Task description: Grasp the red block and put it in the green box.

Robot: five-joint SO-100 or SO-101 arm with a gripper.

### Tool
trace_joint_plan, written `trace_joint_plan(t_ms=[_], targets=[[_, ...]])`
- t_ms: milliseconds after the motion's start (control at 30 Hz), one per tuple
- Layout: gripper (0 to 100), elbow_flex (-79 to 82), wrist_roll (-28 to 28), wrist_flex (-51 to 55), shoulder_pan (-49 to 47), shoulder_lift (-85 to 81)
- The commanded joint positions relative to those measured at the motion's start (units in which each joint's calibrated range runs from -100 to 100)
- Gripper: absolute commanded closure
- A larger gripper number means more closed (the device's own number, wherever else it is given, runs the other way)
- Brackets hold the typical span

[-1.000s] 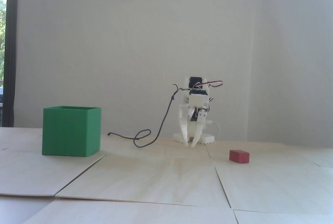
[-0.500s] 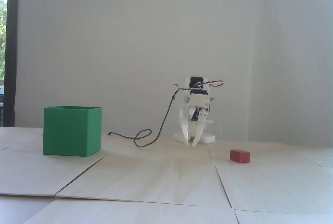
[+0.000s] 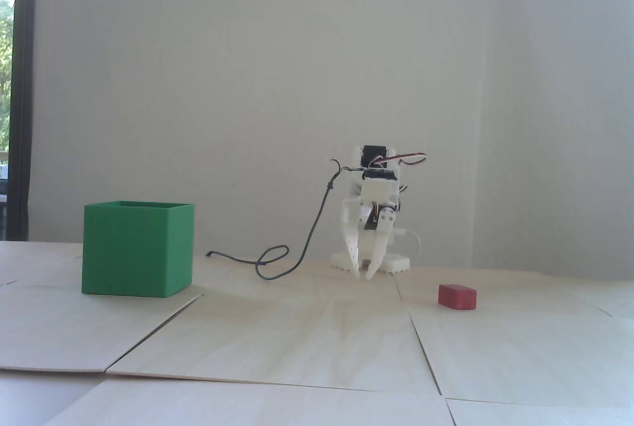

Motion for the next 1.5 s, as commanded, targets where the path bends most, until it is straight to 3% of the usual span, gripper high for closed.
trace_joint_plan(t_ms=[0, 700, 900, 1100, 1200, 1467], targets=[[98, 0.56, -0.15, 2.11, 0.12, -1.32], [97, 0.12, 0.32, 1.6, 0.2, -1.32], [82, -7.78, -1.55, -1.18, 0.52, -1.32], [81, -17.45, -3.48, -1.35, -2.45, 0.26], [80, -24.99, -5.46, -3.2, -4.94, 7.21], [80, -59.51, -11.6, -7.67, -5.67, 50.79]])
